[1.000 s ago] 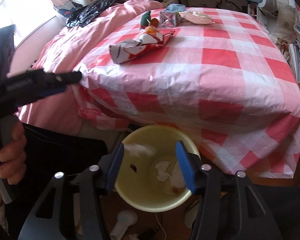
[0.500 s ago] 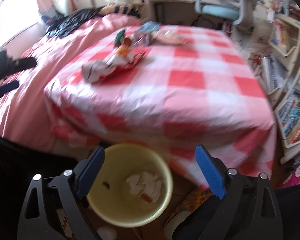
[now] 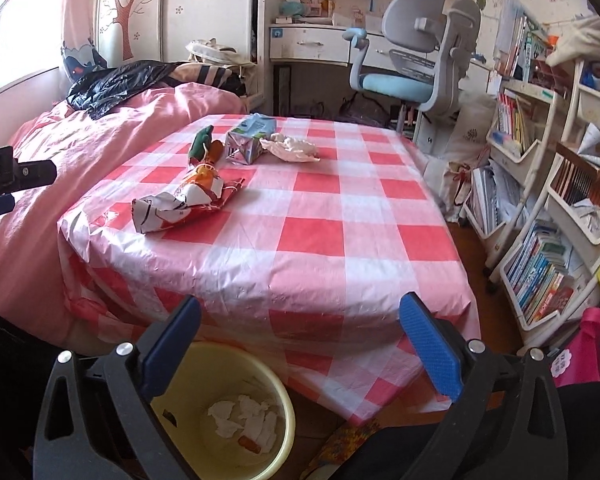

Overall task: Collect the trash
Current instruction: 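Open the right gripper to drop the peel into the wastebasket, then move the left gripper toward the orange-and-white chip bag on the table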

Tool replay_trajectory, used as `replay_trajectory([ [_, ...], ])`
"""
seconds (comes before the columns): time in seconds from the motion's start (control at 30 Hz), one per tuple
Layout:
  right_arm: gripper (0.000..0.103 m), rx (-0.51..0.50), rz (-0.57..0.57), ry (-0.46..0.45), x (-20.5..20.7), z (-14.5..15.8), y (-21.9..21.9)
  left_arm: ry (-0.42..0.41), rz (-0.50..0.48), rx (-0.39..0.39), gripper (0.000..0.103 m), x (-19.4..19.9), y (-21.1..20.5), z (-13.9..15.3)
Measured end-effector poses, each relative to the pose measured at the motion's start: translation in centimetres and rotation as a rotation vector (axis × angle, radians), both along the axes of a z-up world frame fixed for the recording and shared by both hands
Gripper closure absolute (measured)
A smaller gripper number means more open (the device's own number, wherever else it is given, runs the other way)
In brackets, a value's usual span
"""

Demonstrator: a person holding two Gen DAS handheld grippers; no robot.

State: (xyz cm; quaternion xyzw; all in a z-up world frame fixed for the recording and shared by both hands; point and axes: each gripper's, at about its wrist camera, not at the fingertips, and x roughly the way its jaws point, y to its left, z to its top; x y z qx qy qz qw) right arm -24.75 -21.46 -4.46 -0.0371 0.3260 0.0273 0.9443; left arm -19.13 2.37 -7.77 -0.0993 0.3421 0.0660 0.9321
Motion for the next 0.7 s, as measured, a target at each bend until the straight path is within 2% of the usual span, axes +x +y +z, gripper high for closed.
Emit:
replay_trajectory([
  [0.4,0.008,-0.005,0.006,-0.033,-0.3,0.4,0.6,-0.021,0.000,0.034,0.008,0.1,-0.4,0.2],
  [0.7,0.008,-0.002,0.007,-0.072,-0.5,1.2,1.1,-0.030,0.008,0.027,0.008,0.2,-0.1,0.3],
])
